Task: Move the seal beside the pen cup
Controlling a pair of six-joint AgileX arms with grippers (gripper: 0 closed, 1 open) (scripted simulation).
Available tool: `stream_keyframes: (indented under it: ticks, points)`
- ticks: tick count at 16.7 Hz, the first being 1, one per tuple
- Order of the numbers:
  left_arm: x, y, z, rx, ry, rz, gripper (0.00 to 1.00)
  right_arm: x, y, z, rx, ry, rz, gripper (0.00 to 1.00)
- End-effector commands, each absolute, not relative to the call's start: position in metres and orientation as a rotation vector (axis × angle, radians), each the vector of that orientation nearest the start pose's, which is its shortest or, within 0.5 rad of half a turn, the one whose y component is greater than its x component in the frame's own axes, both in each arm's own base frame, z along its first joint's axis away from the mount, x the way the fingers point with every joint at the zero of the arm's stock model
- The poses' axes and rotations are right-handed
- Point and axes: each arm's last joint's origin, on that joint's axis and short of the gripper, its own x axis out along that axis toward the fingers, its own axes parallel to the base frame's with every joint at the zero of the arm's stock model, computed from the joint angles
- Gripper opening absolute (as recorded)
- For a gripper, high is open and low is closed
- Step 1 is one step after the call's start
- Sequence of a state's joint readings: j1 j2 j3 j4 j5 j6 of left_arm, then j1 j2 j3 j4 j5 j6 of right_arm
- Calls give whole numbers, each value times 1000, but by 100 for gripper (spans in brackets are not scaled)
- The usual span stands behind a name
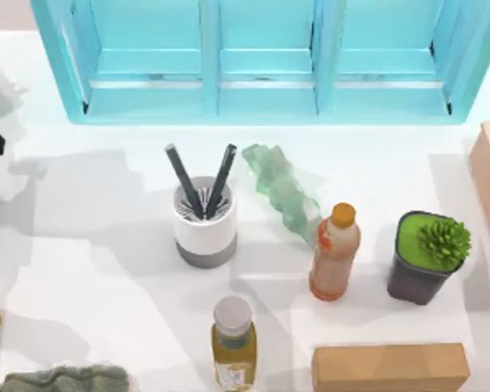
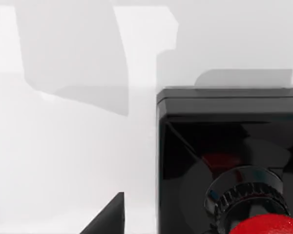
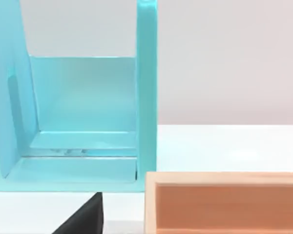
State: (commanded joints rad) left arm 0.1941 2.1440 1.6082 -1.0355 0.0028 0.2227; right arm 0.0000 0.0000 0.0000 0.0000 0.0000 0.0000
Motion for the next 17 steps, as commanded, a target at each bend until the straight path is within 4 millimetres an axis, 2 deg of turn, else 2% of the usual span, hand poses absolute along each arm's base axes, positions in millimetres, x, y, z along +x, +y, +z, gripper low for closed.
stream_keyframes:
  ticks: [9,17]
  points:
    - [402,83,149,15,1571,-16,2,106,-1,160,0,0,0,100]
    - [402,83,149,15,1571,-16,0,106,-1,160,0,0,0,100]
